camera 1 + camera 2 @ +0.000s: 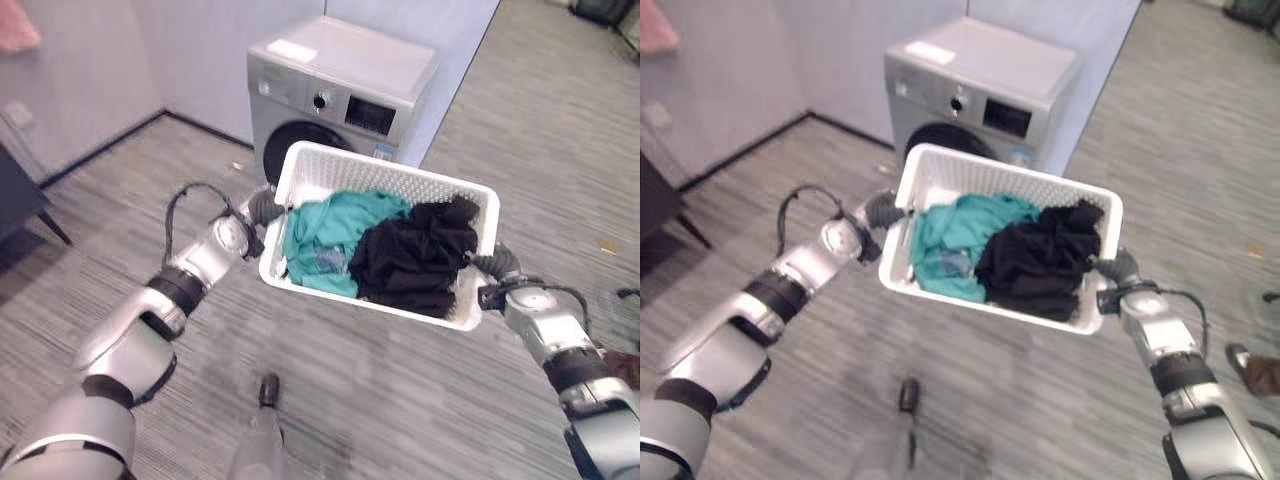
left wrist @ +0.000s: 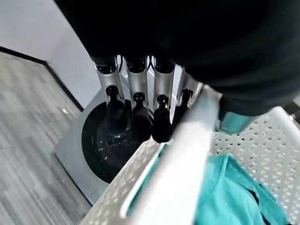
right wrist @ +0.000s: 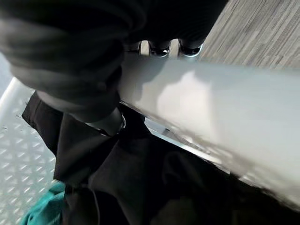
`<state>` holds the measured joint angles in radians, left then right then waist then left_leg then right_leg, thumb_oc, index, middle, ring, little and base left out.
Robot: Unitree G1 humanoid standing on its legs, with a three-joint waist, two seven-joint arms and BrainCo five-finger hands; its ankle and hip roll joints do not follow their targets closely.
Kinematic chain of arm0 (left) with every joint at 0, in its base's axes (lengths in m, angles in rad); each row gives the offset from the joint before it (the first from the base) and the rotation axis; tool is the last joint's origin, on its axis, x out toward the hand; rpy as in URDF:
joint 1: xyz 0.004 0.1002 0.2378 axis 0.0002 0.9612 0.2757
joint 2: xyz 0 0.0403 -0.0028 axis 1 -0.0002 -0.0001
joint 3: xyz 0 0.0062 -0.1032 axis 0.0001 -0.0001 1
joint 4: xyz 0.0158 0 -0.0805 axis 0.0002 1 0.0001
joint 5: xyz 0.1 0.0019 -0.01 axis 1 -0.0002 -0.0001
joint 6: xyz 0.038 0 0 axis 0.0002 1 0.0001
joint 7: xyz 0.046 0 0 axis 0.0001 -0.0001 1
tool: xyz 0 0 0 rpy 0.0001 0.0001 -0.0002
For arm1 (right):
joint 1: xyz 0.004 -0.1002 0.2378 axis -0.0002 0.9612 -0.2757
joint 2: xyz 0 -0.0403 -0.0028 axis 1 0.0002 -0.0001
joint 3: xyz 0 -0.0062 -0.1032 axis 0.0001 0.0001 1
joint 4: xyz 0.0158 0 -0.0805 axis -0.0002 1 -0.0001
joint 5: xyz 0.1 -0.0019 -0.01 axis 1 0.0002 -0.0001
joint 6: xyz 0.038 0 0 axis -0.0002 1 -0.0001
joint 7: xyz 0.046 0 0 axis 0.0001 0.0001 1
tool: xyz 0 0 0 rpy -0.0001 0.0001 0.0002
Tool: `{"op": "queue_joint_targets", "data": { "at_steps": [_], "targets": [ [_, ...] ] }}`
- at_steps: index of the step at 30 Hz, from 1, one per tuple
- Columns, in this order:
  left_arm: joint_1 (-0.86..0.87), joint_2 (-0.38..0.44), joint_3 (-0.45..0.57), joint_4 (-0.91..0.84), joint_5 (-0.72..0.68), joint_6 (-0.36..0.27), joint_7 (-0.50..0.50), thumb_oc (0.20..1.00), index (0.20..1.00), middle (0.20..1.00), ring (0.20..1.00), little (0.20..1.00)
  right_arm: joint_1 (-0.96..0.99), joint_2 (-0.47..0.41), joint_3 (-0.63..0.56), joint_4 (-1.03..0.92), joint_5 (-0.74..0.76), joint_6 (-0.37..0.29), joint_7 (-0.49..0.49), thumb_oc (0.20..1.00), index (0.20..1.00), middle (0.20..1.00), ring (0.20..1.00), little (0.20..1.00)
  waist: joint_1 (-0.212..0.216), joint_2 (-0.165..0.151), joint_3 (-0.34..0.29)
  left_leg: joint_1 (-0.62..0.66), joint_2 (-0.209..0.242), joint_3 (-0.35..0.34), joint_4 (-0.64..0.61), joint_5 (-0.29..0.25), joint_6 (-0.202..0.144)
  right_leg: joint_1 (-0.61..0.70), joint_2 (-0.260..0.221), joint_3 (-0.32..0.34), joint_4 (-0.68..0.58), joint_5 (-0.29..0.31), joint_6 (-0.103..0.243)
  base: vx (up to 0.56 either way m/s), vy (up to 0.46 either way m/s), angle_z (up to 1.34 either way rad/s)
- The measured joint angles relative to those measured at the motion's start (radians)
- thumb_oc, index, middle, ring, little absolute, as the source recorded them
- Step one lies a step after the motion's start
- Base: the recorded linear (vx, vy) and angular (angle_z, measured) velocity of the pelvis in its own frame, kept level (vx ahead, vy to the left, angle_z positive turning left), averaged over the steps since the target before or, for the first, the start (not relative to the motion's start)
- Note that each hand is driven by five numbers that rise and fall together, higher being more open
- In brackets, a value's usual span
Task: Grab the laundry basket,head to the washer,open it,put in the laundry and shut it.
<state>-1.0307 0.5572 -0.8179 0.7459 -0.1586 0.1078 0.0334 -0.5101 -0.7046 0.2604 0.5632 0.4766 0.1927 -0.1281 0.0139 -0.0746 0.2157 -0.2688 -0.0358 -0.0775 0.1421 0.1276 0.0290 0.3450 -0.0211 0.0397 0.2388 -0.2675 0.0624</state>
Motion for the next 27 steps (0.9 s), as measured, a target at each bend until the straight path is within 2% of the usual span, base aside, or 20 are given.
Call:
{"op": "queue_joint_targets", "data": {
  "at_steps": [2,3,4,5,7,8,10,12,13,14,15,17,20,21,22,23,24,25,26,27],
  "targets": [
    [-0.019,0.019,-0.036,0.017,0.0,0.0,0.0,0.2,0.2,0.2,0.2,0.2,-0.01,0.016,0.003,0.003,0.0,0.0,0.0,0.2,0.2,0.2,0.2,0.2,-0.005,-0.003,0.001,0.015,-0.014,0.043,0.067,-0.02,0.014,-0.081,-0.04,0.003,0.245,0.01,0.034,0.27,0.199,-0.26],
    [-0.022,0.032,-0.035,0.017,-0.001,0.0,0.0,0.2,0.2,0.2,0.2,0.2,-0.02,0.033,0.011,0.002,-0.002,0.0,-0.004,0.2,0.2,0.2,0.2,0.2,0.001,-0.017,0.002,0.045,-0.045,0.065,0.078,-0.048,0.054,-0.178,-0.069,0.006,0.444,0.061,0.089,0.41,0.33,-0.31],
    [-0.027,0.051,-0.023,0.016,-0.001,0.001,0.008,0.2,0.2,0.2,0.2,0.2,-0.032,0.065,0.006,0.01,-0.003,0.0,-0.006,0.2,0.2,0.2,0.2,0.2,-0.009,-0.021,0.002,0.087,-0.084,0.091,0.1,-0.085,0.043,-0.328,-0.13,0.0,0.782,0.192,0.128,0.31,0.237,-0.35],
    [-0.029,0.041,-0.016,0.015,-0.002,-0.003,0.011,0.2,0.2,0.2,0.2,0.2,-0.033,0.071,0.008,0.012,-0.004,0.0,-0.009,0.2,0.2,0.2,0.2,0.2,-0.009,-0.011,0.003,0.107,-0.09,0.092,0.105,-0.112,0.074,-0.384,-0.14,-0.011,0.844,0.195,0.125,0.31,0.231,-0.25],
    [-0.036,0.058,-0.011,0.007,-0.002,-0.003,0.014,0.2,0.2,0.2,0.2,0.2,-0.044,0.086,0.01,0.042,-0.004,0.0,0.0,0.2,0.2,0.2,0.2,0.2,0.0,0.011,0.004,0.162,-0.087,0.096,0.081,-0.129,0.103,-0.477,-0.185,-0.128,0.919,0.165,0.094,0.23,0.088,-0.12],
    [-0.042,0.056,-0.011,0.003,-0.002,-0.003,0.015,0.2,0.2,0.2,0.2,0.2,-0.046,0.088,0.015,0.052,-0.006,0.001,0.003,0.2,0.2,0.2,0.2,0.2,-0.001,0.017,0.006,0.218,-0.083,0.092,0.059,-0.146,0.115,-0.512,-0.18,-0.17,0.867,0.145,0.073,0.37,0.074,0.06],
    [-0.044,0.054,-0.011,0.007,-0.003,-0.004,0.018,0.2,0.2,0.2,0.2,0.2,-0.079,0.083,0.027,0.092,-0.019,-0.006,0.008,0.2,0.2,0.2,0.2,0.2,-0.005,0.021,0.011,0.279,-0.087,0.079,0.037,-0.184,0.094,-0.558,-0.146,-0.191,0.769,0.088,0.069,0.28,-0.02,0.01],
    [-0.049,0.051,-0.012,0.015,-0.007,-0.003,0.018,0.2,0.2,0.2,0.2,0.2,-0.143,0.082,0.048,0.162,-0.02,-0.008,0.02,0.2,0.2,0.2,0.2,0.2,-0.003,0.034,0.019,0.314,-0.081,0.088,0.018,-0.176,0.103,-0.589,-0.125,-0.221,0.63,0.058,0.058,0.28,-0.127,0.0],
    [-0.048,0.046,-0.014,0.014,-0.024,-0.003,0.014,0.2,0.2,0.2,0.2,0.2,-0.183,0.075,0.058,0.21,-0.019,-0.01,0.026,0.2,0.2,0.2,0.2,0.2,-0.016,0.046,0.02,0.352,-0.083,0.096,-0.005,-0.187,0.085,-0.603,-0.118,-0.278,0.402,0.056,0.032,0.23,-0.131,0.08],
    [-0.052,0.043,-0.015,0.011,-0.028,-0.003,0.013,0.2,0.2,0.2,0.2,0.2,-0.213,0.071,0.069,0.241,-0.019,-0.011,0.029,0.2,0.2,0.2,0.2,0.2,-0.01,0.049,0.017,0.376,-0.089,0.105,-0.031,-0.189,0.081,-0.598,-0.116,-0.302,0.227,0.077,0.005,0.17,-0.096,0.09],
    [-0.061,0.04,-0.013,0.015,-0.029,-0.003,0.019,0.2,0.2,0.2,0.2,0.2,-0.229,0.066,0.075,0.243,-0.019,-0.011,0.025,0.2,0.2,0.2,0.2,0.2,-0.007,0.049,0.018,0.39,-0.099,0.107,-0.043,-0.195,0.072,-0.613,-0.121,-0.287,0.132,0.111,-0.006,0.15,-0.086,-0.02],
    [-0.065,0.037,-0.013,0.022,-0.031,-0.003,0.022,0.2,0.2,0.2,0.2,0.2,-0.236,0.062,0.076,0.245,-0.019,-0.011,0.028,0.2,0.2,0.2,0.2,0.2,-0.009,0.057,0.017,0.418,-0.105,0.112,-0.048,-0.199,0.068,-0.626,-0.122,-0.245,0.03,0.198,-0.022,0.23,-0.146,0.22],
    [-0.073,0.036,-0.012,0.025,-0.03,-0.003,0.024,0.2,0.2,0.2,0.2,0.2,-0.245,0.056,0.075,0.251,-0.019,-0.011,0.042,0.2,0.2,0.2,0.2,0.2,-0.017,0.065,0.016,0.447,-0.104,0.109,-0.047,-0.212,0.047,-0.612,-0.126,-0.17,-0.105,0.296,-0.003,0.32,-0.219,0.3],
    [-0.073,0.036,-0.012,0.031,-0.03,-0.003,0.026,0.2,0.2,0.2,0.2,0.2,-0.248,0.053,0.076,0.248,-0.019,-0.011,0.046,0.2,0.2,0.2,0.2,0.2,-0.019,0.071,0.016,0.468,-0.104,0.102,-0.045,-0.23,0.017,-0.602,-0.12,-0.153,-0.17,0.352,-0.022,0.09,-0.063,0.04],
    [-0.073,0.034,-0.012,0.037,-0.03,-0.003,0.026,0.2,0.2,0.2,0.2,0.2,-0.248,0.054,0.077,0.247,-0.019,-0.011,0.046,0.2,0.2,0.2,0.2,0.2,-0.016,0.071,0.015,0.486,-0.104,0.097,-0.045,-0.236,0.008,-0.593,-0.119,-0.157,-0.188,0.379,-0.039,0.31,-0.232,0.09],
    [-0.073,0.031,-0.013,0.046,-0.03,-0.003,0.025,0.2,0.2,0.2,0.2,0.2,-0.247,0.054,0.082,0.247,-0.019,-0.011,0.046,0.2,0.2,0.2,0.2,0.2,-0.018,0.069,0.014,0.505,-0.111,0.089,-0.031,-0.252,-0.018,-0.57,-0.115,-0.158,-0.206,0.444,-0.107,0.32,-0.273,0.1],
    [-0.07,0.024,-0.013,0.06,-0.03,-0.004,0.024,0.2,0.2,0.2,0.2,0.2,-0.245,0.055,0.099,0.249,-0.019,-0.01,0.045,0.2,0.2,0.2,0.2,0.2,-0.021,0.044,0.008,0.515,-0.129,0.084,0.021,-0.279,-0.062,-0.532,-0.124,-0.152,-0.191,0.593,-0.223,0.33,-0.273,0.11],
    [-0.064,0.011,-0.01,0.075,-0.03,-0.006,0.031,0.2,0.2,0.2,0.2,0.2,-0.237,0.047,0.102,0.244,-0.02,-0.005,0.06,0.2,0.2,0.2,0.2,0.2,-0.013,0.042,0.003,0.527,-0.131,0.083,0.059,-0.293,-0.081,-0.497,-0.13,-0.18,-0.187,0.512,-0.239,0.22,-0.203,-0.16],
    [-0.063,0.009,-0.013,0.09,-0.029,-0.004,0.027,0.2,0.2,0.2,0.2,0.2,-0.224,0.036,0.135,0.218,-0.019,0.022,0.077,0.2,0.2,0.2,0.2,0.2,-0.001,0.066,-0.013,0.542,-0.113,0.06,0.079,-0.298,-0.089,-0.474,-0.116,-0.186,-0.19,0.483,-0.186,0.21,-0.307,0.25],
    [-0.081,0.025,-0.015,0.085,-0.013,-0.004,-0.024,0.2,0.2,0.2,0.2,0.2,-0.182,0.033,0.152,0.205,-0.017,0.041,0.097,0.2,0.2,0.2,0.2,0.2,-0.035,0.063,-0.019,0.507,-0.056,0.037,0.146,-0.358,-0.105,-0.43,-0.112,-0.191,-0.207,0.454,-0.143,0.22,-0.446,0.4]
  ]
}}
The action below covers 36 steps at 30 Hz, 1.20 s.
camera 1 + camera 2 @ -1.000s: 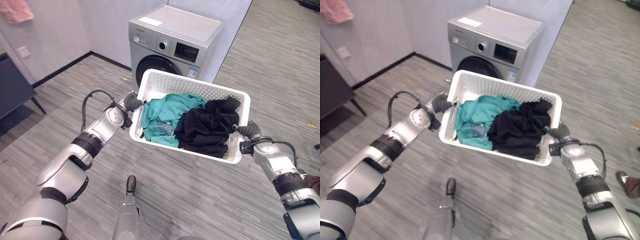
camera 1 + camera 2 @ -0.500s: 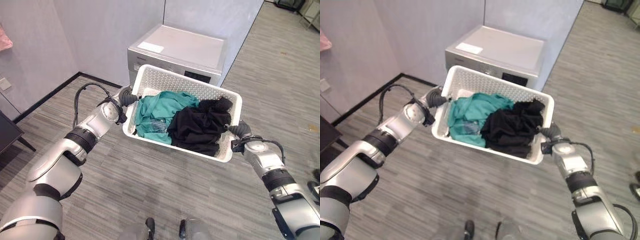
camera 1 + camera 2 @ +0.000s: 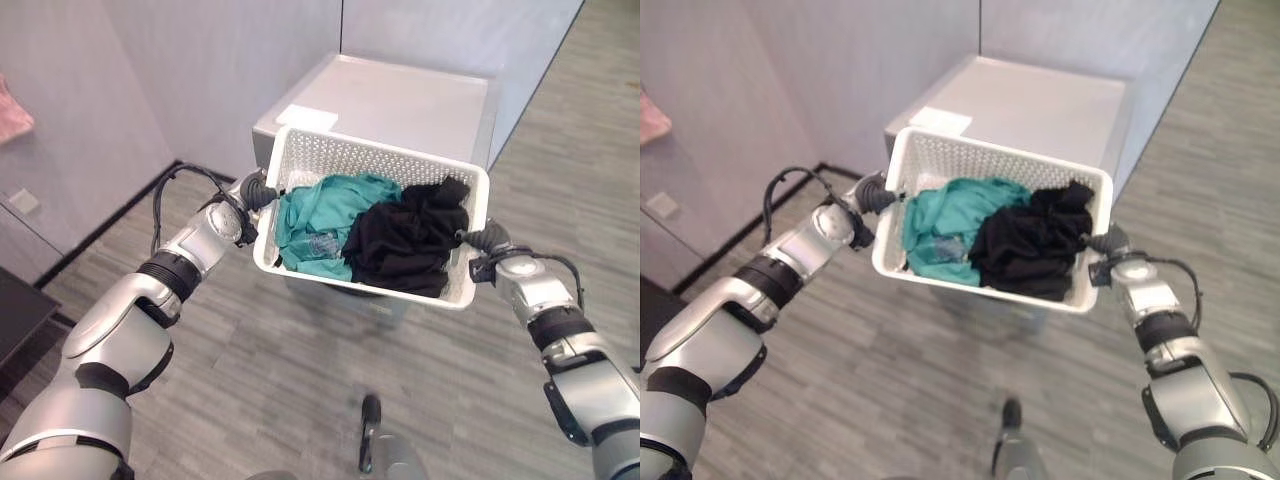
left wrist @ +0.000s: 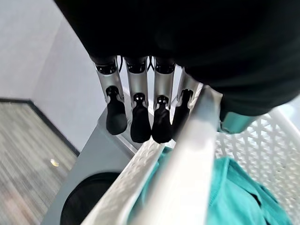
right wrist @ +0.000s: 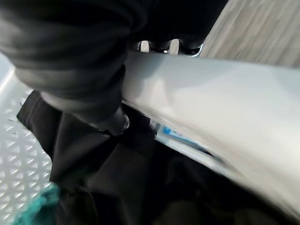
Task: Grab the laundry basket,head to the washer,open it,put in the laundry and shut it.
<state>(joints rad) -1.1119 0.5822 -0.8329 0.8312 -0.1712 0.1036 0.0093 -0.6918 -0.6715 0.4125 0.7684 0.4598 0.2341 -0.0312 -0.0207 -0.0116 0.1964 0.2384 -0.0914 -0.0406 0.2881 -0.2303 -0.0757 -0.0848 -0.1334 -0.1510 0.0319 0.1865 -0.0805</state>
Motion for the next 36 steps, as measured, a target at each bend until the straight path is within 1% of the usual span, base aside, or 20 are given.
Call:
{"op": "queue_joint_targets", "data": {
  "at_steps": [1,2,3,4,5,6,7,8,10,11,12,13,15,16,18,22,23,27,31,36],
  "targets": [
    [-0.002,0.002,0.0,-0.003,0.005,-0.001,-0.009,0.2,0.2,0.2,0.2,0.2,0.022,-0.013,0.003,-0.028,0.002,0.001,0.007,0.2,0.2,0.2,0.2,0.2,-0.004,0.003,-0.002,-0.015,0.057,0.016,-0.012,0.029,-0.015,0.004,0.015,-0.013,0.005,-0.012,0.007,0.1,-0.462,0.65],
    [-0.004,0.005,0.0,0.005,0.018,-0.001,-0.021,0.2,0.2,0.2,0.2,0.2,0.02,-0.04,0.038,-0.057,0.001,0.002,0.019,0.2,0.2,0.2,0.2,0.2,-0.008,0.006,-0.001,-0.087,0.085,0.017,0.155,0.025,-0.033,-0.006,0.051,-0.042,0.041,-0.04,0.007,0.02,-0.354,0.26],
    [-0.005,0.024,-0.014,0.006,0.023,0.001,-0.027,0.2,0.2,0.2,0.2,0.2,0.009,-0.044,0.072,-0.056,0.001,0.002,0.019,0.2,0.2,0.2,0.2,0.2,-0.013,0.0,0.003,-0.181,0.112,0.05,0.345,0.039,-0.003,-0.006,0.049,-0.051,0.057,-0.054,-0.017,0.03,-0.285,0.19],
    [-0.005,0.04,-0.043,0.004,0.023,0.001,-0.028,0.2,0.2,0.2,0.2,0.2,0.008,-0.039,0.082,-0.055,-0.001,0.002,0.019,0.2,0.2,0.2,0.2,0.2,-0.015,-0.007,0.002,-0.261,0.139,0.053,0.507,0.064,0.043,0.015,0.061,-0.041,0.045,-0.064,0.017,0.06,-0.216,0.13],
    [-0.004,0.044,-0.048,0.003,0.023,0.001,-0.031,0.2,0.2,0.2,0.2,0.2,0.012,-0.034,0.082,-0.054,0.0,0.002,0.019,0.2,0.2,0.2,0.2,0.2,-0.005,-0.009,0.003,-0.314,0.17,0.05,0.571,0.077,0.063,0.021,0.08,-0.042,0.048,-0.086,-0.004,0.09,-0.119,0.06],
    [-0.015,0.045,-0.051,0.003,0.023,0.001,-0.033,0.2,0.2,0.2,0.2,0.2,0.006,-0.029,0.084,-0.044,0.002,0.002,0.019,0.2,0.2,0.2,0.2,0.2,0.004,-0.027,0.013,-0.392,0.232,0.058,0.61,0.091,0.079,0.017,0.089,-0.042,0.049,-0.1,-0.012,0.11,-0.021,-0.03],
    [-0.017,0.048,-0.051,0.002,0.02,0.001,-0.033,0.2,0.2,0.2,0.2,0.2,0.002,-0.027,0.085,-0.039,0.004,0.002,0.019,0.2,0.2,0.2,0.2,0.2,0.008,-0.047,0.025,-0.422,0.263,0.061,0.581,0.089,0.076,0.018,0.082,-0.036,0.05,-0.1,-0.015,0.16,0.06,0.04],
    [-0.019,0.047,-0.051,-0.001,0.011,0.001,-0.027,0.2,0.2,0.2,0.2,0.2,-0.011,-0.02,0.085,-0.024,0.007,0.002,0.01,0.2,0.2,0.2,0.2,0.2,0.007,-0.077,0.041,-0.446,0.292,0.047,0.47,0.073,0.049,0.019,0.061,-0.034,0.048,-0.103,-0.009,0.17,0.119,0.05],
    [-0.021,0.039,-0.047,-0.008,-0.002,0.001,-0.011,0.2,0.2,0.2,0.2,0.2,-0.026,-0.027,0.085,-0.012,0.008,0.002,-0.001,0.2,0.2,0.2,0.2,0.2,0.004,-0.091,0.054,-0.398,0.313,0.028,0.173,0.099,0.018,0.015,0.04,-0.023,0.05,-0.1,0.001,0.17,0.161,-0.03],
    [-0.022,0.035,-0.051,-0.008,-0.019,0.001,0.009,0.2,0.2,0.2,0.2,0.2,-0.043,-0.032,0.085,-0.008,0.008,0.002,-0.014,0.2,0.2,0.2,0.2,0.2,-0.01,-0.076,0.057,-0.347,0.326,0.009,-0.071,0.123,-0.021,0.02,0.024,-0.017,0.047,-0.097,0.038,0.12,0.141,-0.13],
    [-0.029,0.029,-0.05,-0.007,-0.019,0.0,0.02,0.2,0.2,0.2,0.2,0.2,-0.053,-0.042,0.084,-0.007,0.009,0.002,-0.017,0.2,0.2,0.2,0.2,0.2,-0.016,-0.062,0.059,-0.32,0.328,-0.002,-0.14,0.117,-0.008,0.021,0.023,-0.011,0.046,-0.097,0.059,0.11,0.14,-0.23],
    [-0.044,0.012,-0.045,-0.004,-0.02,0.001,0.042,0.2,0.2,0.2,0.2,0.2,-0.072,-0.057,0.079,-0.007,0.013,0.002,-0.027,0.2,0.2,0.2,0.2,0.2,-0.017,-0.035,0.068,-0.301,0.337,0.001,-0.172,0.15,-0.034,0.035,0.025,-0.011,0.039,-0.074,0.114,0.06,0.082,-0.34],
    [-0.045,0.004,-0.041,-0.008,-0.025,0.001,0.062,0.2,0.2,0.2,0.2,0.2,-0.072,-0.062,0.071,-0.007,0.019,0.002,-0.034,0.2,0.2,0.2,0.2,0.2,-0.002,-0.034,0.069,-0.285,0.332,0.036,-0.169,0.173,-0.039,0.032,0.017,0.008,0.092,-0.115,0.152,0.12,0.156,-0.3],
    [-0.045,0.002,-0.04,-0.008,-0.027,0.001,0.066,0.2,0.2,0.2,0.2,0.2,-0.075,-0.058,0.061,-0.008,0.019,0.002,-0.035,0.2,0.2,0.2,0.2,0.2,0.002,-0.045,0.058,-0.264,0.301,0.032,-0.17,0.178,-0.044,0.076,-0.006,0.01,0.101,-0.143,0.169,0.12,0.152,-0.11],
    [-0.054,0.008,-0.039,-0.011,-0.026,0.0,0.065,0.2,0.2,0.2,0.2,0.2,-0.078,-0.055,0.047,-0.015,0.019,-0.001,-0.034,0.2,0.2,0.2,0.2,0.2,0.005,-0.032,0.051,-0.255,0.282,0.025,-0.169,0.196,-0.039,0.109,-0.019,0.01,0.057,-0.143,0.186,0.11,0.136,0.09],
    [-0.06,0.057,-0.045,-0.027,-0.025,0.0,0.057,0.2,0.2,0.2,0.2,0.2,-0.079,-0.043,0.051,-0.052,0.019,-0.001,-0.03,0.2,0.2,0.2,0.2,0.2,0.017,-0.022,0.029,-0.236,0.25,0.03,-0.186,0.23,-0.039,0.13,-0.042,0.032,0.013,-0.129,0.186,0.06,0.12,-0.08],
    [-0.063,0.068,-0.045,-0.028,-0.025,0.0,0.055,0.2,0.2,0.2,0.2,0.2,-0.079,-0.043,0.053,-0.061,0.019,-0.001,-0.029,0.2,0.2,0.2,0.2,0.2,0.018,-0.026,0.021,-0.236,0.244,0.034,-0.188,0.242,-0.037,0.131,-0.045,0.036,0.003,-0.116,0.187,0.03,0.07,-0.08],
    [-0.067,0.118,-0.052,-0.069,-0.023,0.0,0.046,0.2,0.2,0.2,0.2,0.2,-0.08,-0.052,0.061,-0.095,0.018,-0.001,-0.026,0.2,0.2,0.2,0.2,0.2,0.031,-0.041,0.01,-0.224,0.227,0.049,-0.187,0.244,-0.032,0.154,-0.061,0.036,-0.027,-0.095,0.197,0.01,0.094,-0.06],
    [-0.084,0.18,-0.052,-0.214,-0.025,-0.01,0.057,0.2,0.2,0.2,0.2,0.2,-0.099,-0.124,0.061,-0.131,0.02,-0.001,-0.03,0.2,0.2,0.2,0.2,0.2,0.047,-0.042,0.009,-0.227,0.214,0.051,-0.185,0.241,-0.028,0.153,-0.073,0.037,-0.033,-0.094,0.199,0.01,0.031,0.01],
    [-0.149,0.18,-0.055,-0.223,-0.031,-0.02,0.063,0.2,0.2,0.2,0.2,0.2,-0.241,-0.191,0.053,-0.075,0.04,-0.022,-0.032,0.2,0.2,0.2,0.2,0.2,0.051,-0.042,0.008,-0.224,0.221,0.054,-0.186,0.239,-0.028,0.154,-0.071,0.038,-0.036,-0.094,0.206,0.0,-0.001,-0.01]
  ]
}}
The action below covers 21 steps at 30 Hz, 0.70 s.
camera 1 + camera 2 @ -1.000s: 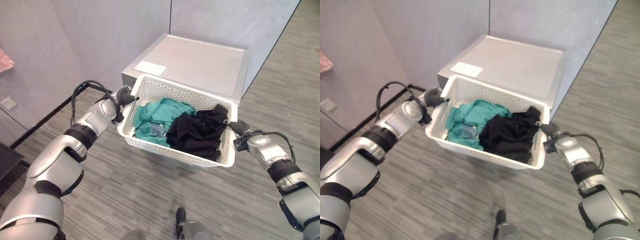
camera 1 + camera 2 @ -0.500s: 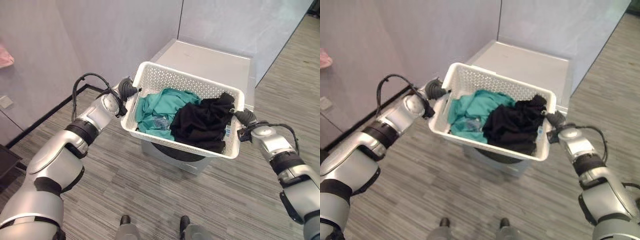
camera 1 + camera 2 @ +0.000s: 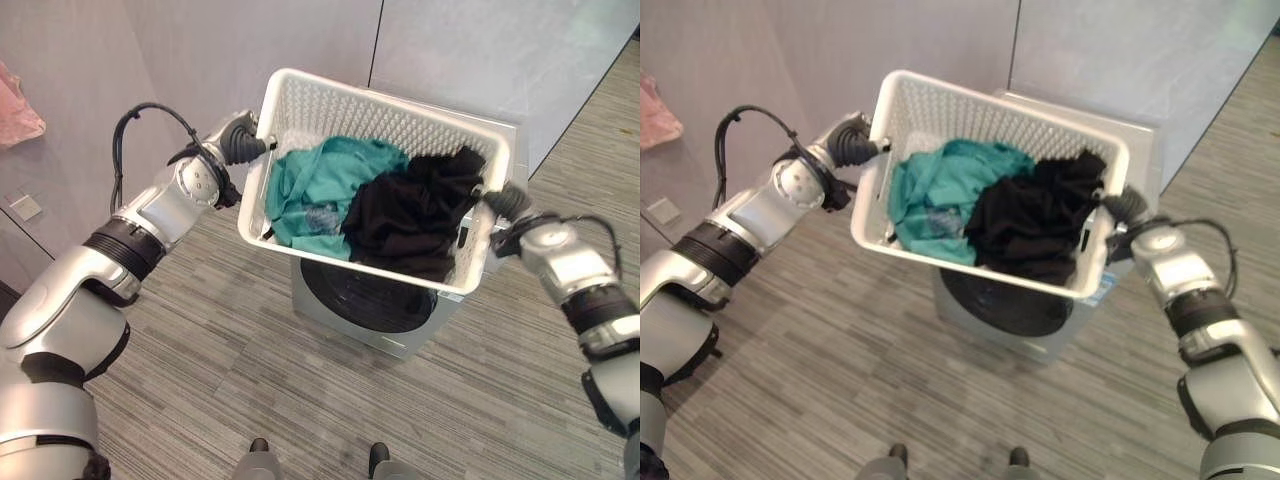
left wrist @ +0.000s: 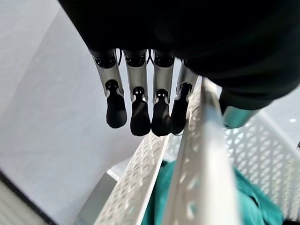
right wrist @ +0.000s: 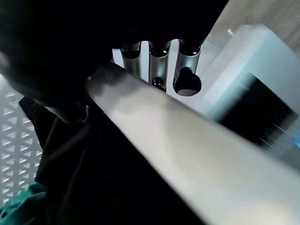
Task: Grab the laundry basket,head to the washer,open it,put in the laundry and shut it.
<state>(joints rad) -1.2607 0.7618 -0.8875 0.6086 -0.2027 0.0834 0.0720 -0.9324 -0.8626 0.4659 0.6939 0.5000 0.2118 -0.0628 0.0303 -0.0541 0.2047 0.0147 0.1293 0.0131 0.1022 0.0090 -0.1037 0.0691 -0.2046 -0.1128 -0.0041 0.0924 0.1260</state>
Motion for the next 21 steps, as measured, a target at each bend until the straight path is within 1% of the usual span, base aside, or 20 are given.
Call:
{"op": "queue_joint_targets", "data": {
  "at_steps": [2,4,6,8,10,12,14,18,21],
  "targets": [
    [-0.016,-0.011,-0.001,0.0,-0.025,-0.013,0.004,0.2,0.2,0.2,0.2,0.2,-0.054,-0.022,-0.004,0.026,0.001,-0.014,-0.014,0.2,0.2,0.2,0.2,0.2,-0.002,0.001,-0.004,0.002,0.003,0.001,0.0,0.0,0.0,0.002,0.007,0.0,-0.003,0.004,0.006,0.02,0.001,-0.01],
    [-0.043,-0.024,-0.016,0.001,-0.026,-0.016,0.005,0.2,0.2,0.2,0.2,0.2,-0.11,-0.046,0.001,0.075,0.002,-0.016,-0.005,0.2,0.2,0.2,0.2,0.2,-0.004,0.001,-0.005,0.002,0.004,0.003,-0.002,0.001,-0.004,0.002,0.008,0.0,-0.006,0.007,0.008,0.04,0.018,-0.02],
    [-0.094,-0.034,-0.05,0.005,-0.039,-0.018,0.004,0.2,0.2,0.2,0.2,0.2,-0.205,-0.063,0.047,0.16,0.006,-0.017,0.001,0.2,0.2,0.2,0.2,0.2,-0.009,0.002,-0.006,0.002,0.002,0.005,-0.002,-0.001,-0.004,0.002,0.008,0.001,-0.01,0.01,0.007,0.0,0.0,0.0],
    [-0.122,-0.059,-0.064,0.023,-0.062,-0.023,0.006,0.2,0.2,0.2,0.2,0.2,-0.244,-0.072,0.056,0.198,0.006,-0.021,0.0,0.2,0.2,0.2,0.2,0.2,-0.019,0.003,-0.012,0.002,0.001,0.006,-0.001,-0.004,-0.005,0.004,0.009,0.001,-0.012,0.01,0.006,0.0,0.009,-0.02],
    [-0.139,-0.084,-0.076,0.073,-0.064,-0.029,0.003,0.2,0.2,0.2,0.2,0.2,-0.28,-0.071,0.101,0.246,0.006,-0.022,0.004,0.2,0.2,0.2,0.2,0.2,-0.021,0.006,-0.019,0.003,0.001,0.008,-0.001,-0.005,-0.005,0.003,0.011,0.002,-0.012,0.01,0.006,0.01,0.006,-0.04],
    [-0.139,-0.101,-0.077,0.091,-0.064,-0.03,0.002,0.2,0.2,0.2,0.2,0.2,-0.283,-0.069,0.107,0.263,0.006,-0.022,0.006,0.2,0.2,0.2,0.2,0.2,-0.025,0.007,-0.02,0.003,0.004,0.011,-0.001,-0.006,-0.005,0.0,0.013,0.006,-0.013,0.009,0.006,0.02,-0.002,-0.07],
    [-0.13,-0.098,-0.076,0.1,-0.064,-0.03,-0.002,0.2,0.2,0.2,0.2,0.2,-0.276,-0.056,0.106,0.259,0.006,-0.021,0.011,0.2,0.2,0.2,0.2,0.2,-0.029,0.009,-0.021,0.003,0.008,0.028,-0.001,-0.01,-0.004,-0.012,0.016,0.022,-0.013,0.008,0.004,0.05,-0.028,-0.19],
    [-0.107,-0.099,-0.077,0.101,-0.064,-0.03,-0.007,0.2,0.2,0.2,0.2,0.2,-0.228,-0.048,0.105,0.243,0.005,-0.019,0.021,0.2,0.2,0.2,0.2,0.2,-0.048,0.011,-0.023,0.0,0.014,0.029,-0.005,-0.011,-0.002,-0.017,0.018,0.023,-0.016,0.007,0.001,0.05,-0.067,-0.04],
    [-0.094,-0.096,-0.076,0.105,-0.064,-0.03,-0.01,0.2,0.2,0.2,0.2,0.2,-0.184,-0.047,0.104,0.215,0.005,-0.019,0.023,0.2,0.2,0.2,0.2,0.2,-0.049,0.016,-0.027,0.0,0.023,0.029,-0.014,-0.009,-0.005,-0.021,0.027,0.023,-0.016,0.004,-0.005,0.05,-0.122,-0.02]
  ]
}}
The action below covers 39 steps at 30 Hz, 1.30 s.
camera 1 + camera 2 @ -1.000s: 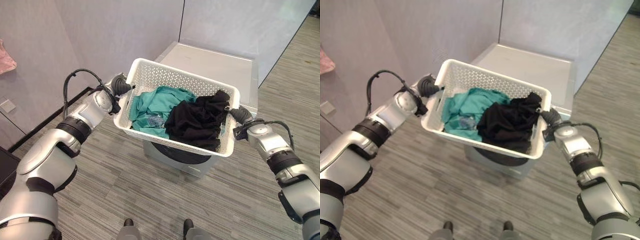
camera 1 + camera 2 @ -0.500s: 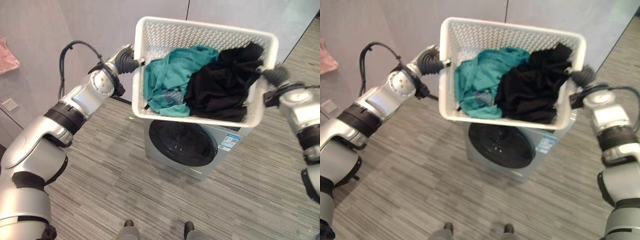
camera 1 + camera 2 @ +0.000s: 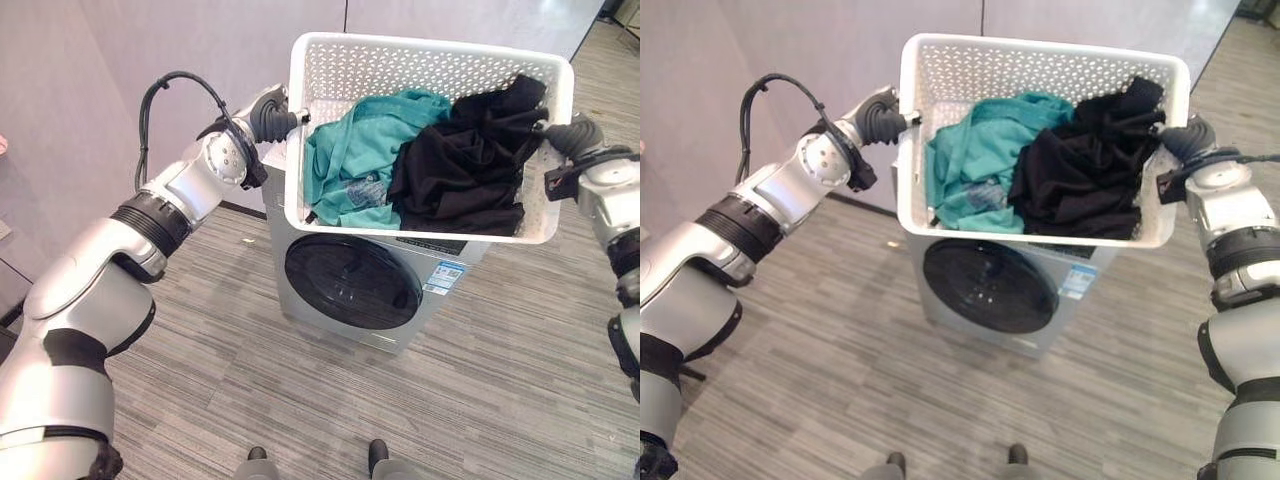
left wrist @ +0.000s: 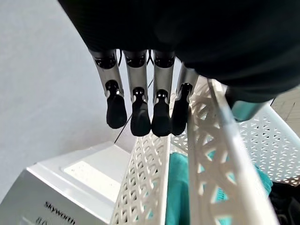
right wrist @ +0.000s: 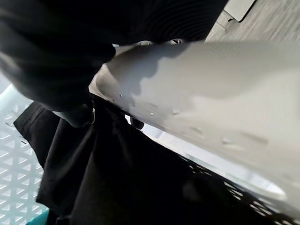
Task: Grab the laundry basket,head to the washer,open it,put in the laundry and shut it.
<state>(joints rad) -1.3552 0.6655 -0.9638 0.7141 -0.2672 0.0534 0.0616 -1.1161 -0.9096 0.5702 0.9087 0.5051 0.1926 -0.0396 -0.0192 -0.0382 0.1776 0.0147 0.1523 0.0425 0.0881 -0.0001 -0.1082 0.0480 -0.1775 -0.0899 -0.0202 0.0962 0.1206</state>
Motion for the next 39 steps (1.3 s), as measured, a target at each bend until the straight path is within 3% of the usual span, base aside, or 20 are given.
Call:
{"op": "queue_joint_targets", "data": {
  "at_steps": [7,9,10,12,14,16,17,21,22,23,24,26,27,30,32,34,36,37,38,39],
  "targets": [
    [0.003,0.017,0.0,0.003,-0.001,-0.006,-0.005,0.2,0.2,0.2,0.2,0.2,0.128,-0.006,-0.042,-0.102,0.024,-0.012,0.004,0.2,0.2,0.2,0.2,0.2,0.005,0.013,-0.01,-0.026,0.099,-0.009,0.028,0.015,-0.051,-0.063,0.103,0.004,0.104,-0.081,-0.065,0.06,-0.265,-0.01],
    [0.028,0.027,0.015,0.009,-0.02,-0.02,-0.004,0.2,0.2,0.2,0.2,0.2,0.183,-0.003,-0.061,-0.14,0.041,-0.047,0.003,0.2,0.2,0.2,0.2,0.2,0.059,-0.048,-0.004,-0.22,0.109,-0.116,0.385,0.078,-0.072,-0.207,0.171,-0.088,0.462,-0.251,-0.2,0.1,-0.294,-0.25],
    [0.052,0.042,0.009,0.006,-0.037,-0.021,-0.004,0.2,0.2,0.2,0.2,0.2,0.195,0.004,-0.062,-0.163,0.041,-0.047,0.005,0.2,0.2,0.2,0.2,0.2,0.054,-0.089,-0.005,-0.325,0.083,-0.133,0.548,0.141,0.007,-0.186,0.197,-0.057,0.418,-0.292,-0.251,0.19,-0.089,0.06],
    [0.115,0.052,0.006,-0.017,-0.047,-0.013,-0.008,0.2,0.2,0.2,0.2,0.2,0.237,0.015,-0.086,-0.194,0.041,-0.051,-0.003,0.2,0.2,0.2,0.2,0.2,0.041,-0.068,-0.003,-0.424,0.092,-0.136,0.698,0.128,0.102,-0.129,0.217,-0.12,0.364,-0.282,-0.205,0.21,0.032,0.45],
    [0.123,0.08,0.003,-0.083,-0.047,-0.006,-0.01,0.2,0.2,0.2,0.2,0.2,0.242,0.008,-0.087,-0.195,0.041,-0.036,-0.002,0.2,0.2,0.2,0.2,0.2,0.042,-0.086,-0.003,-0.422,0.047,-0.047,0.498,0.08,0.075,-0.11,0.221,-0.134,0.276,-0.244,-0.151,0.3,0.115,0.29],
    [0.123,0.066,0.008,-0.097,-0.047,-0.014,-0.008,0.2,0.2,0.2,0.2,0.2,0.274,-0.014,-0.137,-0.216,0.039,-0.06,-0.01,0.2,0.2,0.2,0.2,0.2,0.045,-0.047,0.006,-0.382,-0.022,-0.037,0.198,0.053,0.042,-0.106,0.214,-0.185,0.247,-0.281,-0.023,0.28,0.114,0.12],
    [0.116,0.064,0.012,-0.096,-0.047,-0.016,-0.008,0.2,0.2,0.2,0.2,0.2,0.252,-0.036,-0.138,-0.231,0.032,-0.062,-0.026,0.2,0.2,0.2,0.2,0.2,0.065,-0.011,0.019,-0.368,-0.038,-0.038,0.063,0.069,0.021,-0.074,0.237,-0.156,0.197,-0.222,-0.181,0.45,0.167,-0.17],
    [0.116,0.063,0.004,-0.09,-0.044,-0.018,-0.025,0.2,0.2,0.2,0.2,0.2,0.21,-0.015,-0.114,-0.173,0.026,-0.057,-0.022,0.2,0.2,0.2,0.2,0.2,0.09,-0.003,0.019,-0.307,-0.147,-0.121,0.019,0.045,0.068,0.011,0.282,-0.099,0.133,-0.224,-0.17,0.38,0.19,-0.62],
    [0.113,0.065,0.006,-0.071,-0.039,-0.018,-0.026,0.2,0.2,0.2,0.2,0.2,0.206,0.024,-0.126,-0.15,0.006,-0.059,-0.022,0.2,0.2,0.2,0.2,0.2,0.096,-0.009,0.017,-0.249,-0.222,-0.074,0.098,0.022,0.155,0.024,0.276,-0.065,0.207,-0.258,-0.099,0.29,0.239,-1.1],
    [0.116,0.067,0.006,-0.064,-0.039,-0.017,-0.026,0.2,0.2,0.2,0.2,0.2,0.215,0.042,-0.136,-0.152,-0.008,-0.058,-0.022,0.2,0.2,0.2,0.2,0.2,0.093,0.01,0.016,-0.213,-0.219,-0.034,0.111,0.016,0.238,-0.028,0.279,-0.058,0.359,-0.274,-0.073,0.2,0.208,-0.94],
    [0.117,0.066,0.007,-0.063,-0.039,-0.017,-0.026,0.2,0.2,0.2,0.2,0.2,0.217,0.042,-0.136,-0.154,-0.009,-0.058,-0.022,0.2,0.2,0.2,0.2,0.2,0.093,0.018,0.017,-0.211,-0.217,-0.03,0.108,0.021,0.246,-0.035,0.282,-0.059,0.384,-0.279,-0.072,0.18,0.177,-0.62],
    [0.116,0.065,0.017,-0.061,-0.038,-0.027,-0.019,0.2,0.2,0.2,0.2,0.2,0.28,0.061,-0.151,-0.193,-0.01,-0.051,-0.023,0.2,0.2,0.2,0.2,0.2,0.052,0.021,0.0,-0.109,-0.236,-0.058,0.068,0.032,0.262,-0.151,0.17,-0.083,0.8,-0.334,-0.028,0.23,0.104,-0.27],
    [0.113,0.048,0.019,-0.064,-0.036,-0.027,-0.017,0.2,0.2,0.2,0.2,0.2,0.283,0.055,-0.159,-0.173,-0.031,-0.025,-0.015,0.2,0.2,0.2,0.2,0.2,0.024,0.037,-0.004,-0.066,-0.247,-0.058,0.062,0.006,0.281,-0.188,0.033,-0.09,0.92,-0.335,-0.003,0.24,0.02,0.0],
    [0.078,0.027,0.029,-0.071,-0.03,-0.026,-0.023,0.2,0.2,0.2,0.2,0.2,0.288,0.053,-0.158,-0.148,-0.045,-0.017,-0.016,0.2,0.2,0.2,0.2,0.2,0.015,0.047,-0.006,-0.029,-0.215,-0.063,0.025,0.0,0.25,-0.169,-0.082,-0.143,0.625,-0.329,-0.003,0.17,-0.086,-0.03],
    [0.064,0.026,0.033,-0.063,-0.03,-0.025,-0.024,0.2,0.2,0.2,0.2,0.2,0.285,0.054,-0.155,-0.146,-0.05,-0.014,-0.007,0.2,0.2,0.2,0.2,0.2,0.021,0.047,-0.005,-0.024,-0.185,-0.068,0.025,-0.011,0.222,-0.157,-0.119,-0.177,0.354,-0.257,0.011,0.21,-0.138,-0.04],
    [0.069,0.025,0.061,-0.067,-0.026,-0.031,-0.021,0.2,0.2,0.2,0.2,0.2,0.288,0.05,-0.156,-0.146,-0.051,-0.011,0.019,0.2,0.2,0.2,0.2,0.2,0.024,0.044,-0.006,-0.009,-0.16,-0.091,0.004,-0.038,0.191,-0.125,-0.131,-0.127,-0.025,-0.09,0.051,0.18,-0.091,0.12],
    [0.074,0.026,0.068,-0.064,-0.021,-0.03,-0.022,0.2,0.2,0.2,0.2,0.2,0.307,0.061,-0.147,-0.144,-0.057,0.001,0.027,0.2,0.2,0.2,0.2,0.2,0.027,0.033,-0.003,0.008,-0.148,-0.098,0.0,-0.051,0.147,-0.117,-0.13,-0.112,-0.002,-0.045,0.045,0.16,-0.083,0.36],
    [0.074,0.035,0.062,-0.068,0.004,-0.028,-0.025,0.2,0.2,0.2,0.2,0.2,0.34,0.097,-0.146,-0.14,-0.057,0.02,0.028,0.2,0.2,0.2,0.2,0.2,0.034,-0.032,-0.033,0.042,-0.165,-0.114,-0.003,-0.07,0.103,-0.084,-0.137,-0.111,0.061,-0.055,0.026,0.1,-0.058,0.42],
    [0.095,0.033,0.08,-0.068,0.01,-0.032,-0.013,0.2,0.2,0.2,0.2,0.2,0.348,0.108,-0.147,-0.14,-0.056,0.019,0.028,0.2,0.2,0.2,0.2,0.2,0.035,-0.023,-0.041,0.036,-0.152,-0.124,0.016,-0.083,0.075,-0.073,-0.12,-0.103,0.045,0.037,0.043,0.09,-0.072,0.34],
    [0.121,0.027,0.083,-0.067,0.011,-0.029,-0.005,0.2,0.2,0.2,0.2,0.2,0.349,0.105,-0.129,-0.139,-0.061,0.019,0.029,0.2,0.2,0.2,0.2,0.2,0.044,0.021,-0.055,0.036,-0.106,-0.14,0.009,-0.089,0.065,-0.058,-0.07,-0.121,0.031,0.033,0.026,0.07,-0.076,0.16]
  ]
}}
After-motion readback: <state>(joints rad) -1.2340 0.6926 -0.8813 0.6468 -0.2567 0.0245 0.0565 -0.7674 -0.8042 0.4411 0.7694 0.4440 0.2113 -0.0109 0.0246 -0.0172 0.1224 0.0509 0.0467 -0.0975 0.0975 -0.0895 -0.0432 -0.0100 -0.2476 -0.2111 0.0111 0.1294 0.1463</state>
